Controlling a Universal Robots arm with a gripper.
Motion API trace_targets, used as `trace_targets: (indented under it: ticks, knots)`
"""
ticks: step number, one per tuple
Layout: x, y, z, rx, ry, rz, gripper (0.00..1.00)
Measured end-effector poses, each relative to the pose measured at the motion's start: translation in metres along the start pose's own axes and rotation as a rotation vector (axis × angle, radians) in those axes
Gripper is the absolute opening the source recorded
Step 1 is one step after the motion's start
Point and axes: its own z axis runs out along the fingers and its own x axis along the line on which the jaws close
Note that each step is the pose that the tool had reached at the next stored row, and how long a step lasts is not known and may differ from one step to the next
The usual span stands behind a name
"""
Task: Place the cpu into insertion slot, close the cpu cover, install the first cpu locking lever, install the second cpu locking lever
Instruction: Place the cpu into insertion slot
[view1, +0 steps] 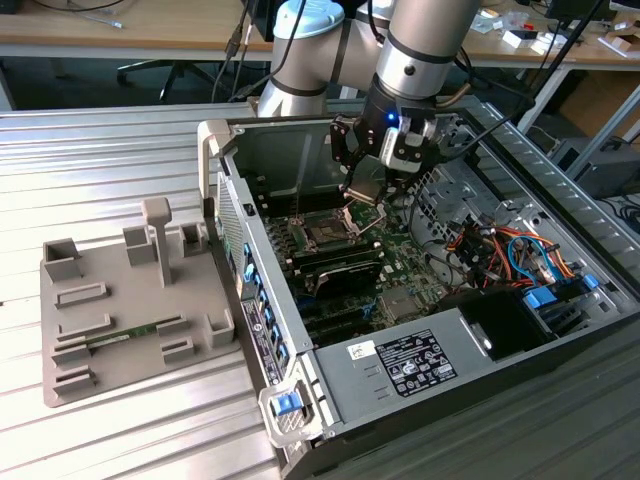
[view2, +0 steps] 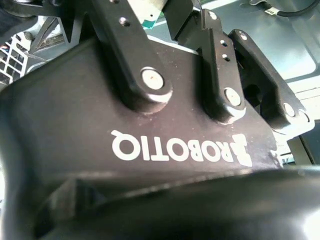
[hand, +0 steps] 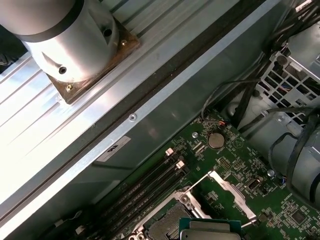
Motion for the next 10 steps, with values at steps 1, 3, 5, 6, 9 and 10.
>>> trace_targets:
  ticks: [1, 3, 5, 6, 9, 10]
  knots:
    - [0.0000, 0.0000, 0.0001, 0.0000, -0.0001, 0.002, 0.55]
    - [0.0000, 0.0000, 0.0002, 0.0001, -0.0002, 0.005, 0.55]
    - [0.0000, 0.0000, 0.0003, 0.0000, -0.0003, 0.007, 0.55]
    - [0.0000, 0.0000, 0.0004, 0.0000, -0.0004, 0.008, 0.55]
    - [0.0000, 0.0000, 0.0005, 0.0000, -0.0005, 0.011, 0.55]
    - [0.0000, 0.0000, 0.0006, 0.0000, -0.0006, 0.012, 0.55]
